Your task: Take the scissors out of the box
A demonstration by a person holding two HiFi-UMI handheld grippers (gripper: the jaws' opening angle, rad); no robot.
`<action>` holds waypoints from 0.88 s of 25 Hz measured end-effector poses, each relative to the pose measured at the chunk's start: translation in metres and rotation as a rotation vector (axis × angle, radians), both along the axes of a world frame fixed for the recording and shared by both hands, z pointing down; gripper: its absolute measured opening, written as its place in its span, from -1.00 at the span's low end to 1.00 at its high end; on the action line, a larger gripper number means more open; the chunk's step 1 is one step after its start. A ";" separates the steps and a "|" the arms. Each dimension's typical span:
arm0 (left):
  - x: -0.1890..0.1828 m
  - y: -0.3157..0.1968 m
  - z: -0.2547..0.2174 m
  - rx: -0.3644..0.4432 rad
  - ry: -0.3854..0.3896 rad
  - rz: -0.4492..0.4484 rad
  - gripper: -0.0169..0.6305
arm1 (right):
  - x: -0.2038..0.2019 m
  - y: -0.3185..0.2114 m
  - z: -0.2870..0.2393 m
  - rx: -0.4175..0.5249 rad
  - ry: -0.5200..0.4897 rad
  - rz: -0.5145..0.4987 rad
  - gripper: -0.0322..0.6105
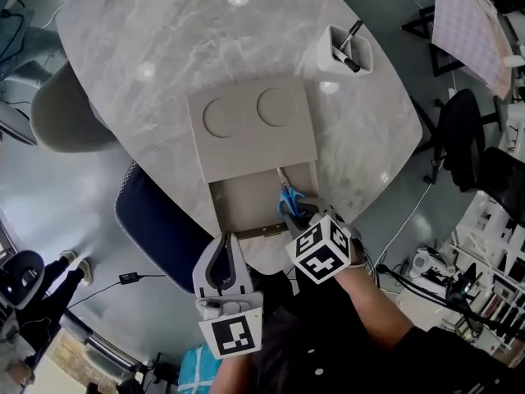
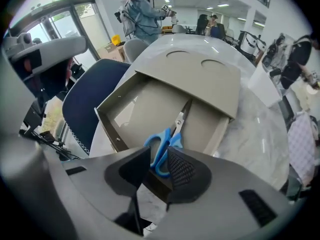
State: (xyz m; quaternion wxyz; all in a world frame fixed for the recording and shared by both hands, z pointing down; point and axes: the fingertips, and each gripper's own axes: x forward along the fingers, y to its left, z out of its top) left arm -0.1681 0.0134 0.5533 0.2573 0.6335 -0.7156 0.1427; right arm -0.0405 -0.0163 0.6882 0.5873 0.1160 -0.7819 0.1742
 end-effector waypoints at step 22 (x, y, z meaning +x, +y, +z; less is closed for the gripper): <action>0.011 -0.043 0.006 -0.031 -0.020 0.248 -0.90 | -0.001 -0.014 0.009 -0.069 0.042 0.426 -0.57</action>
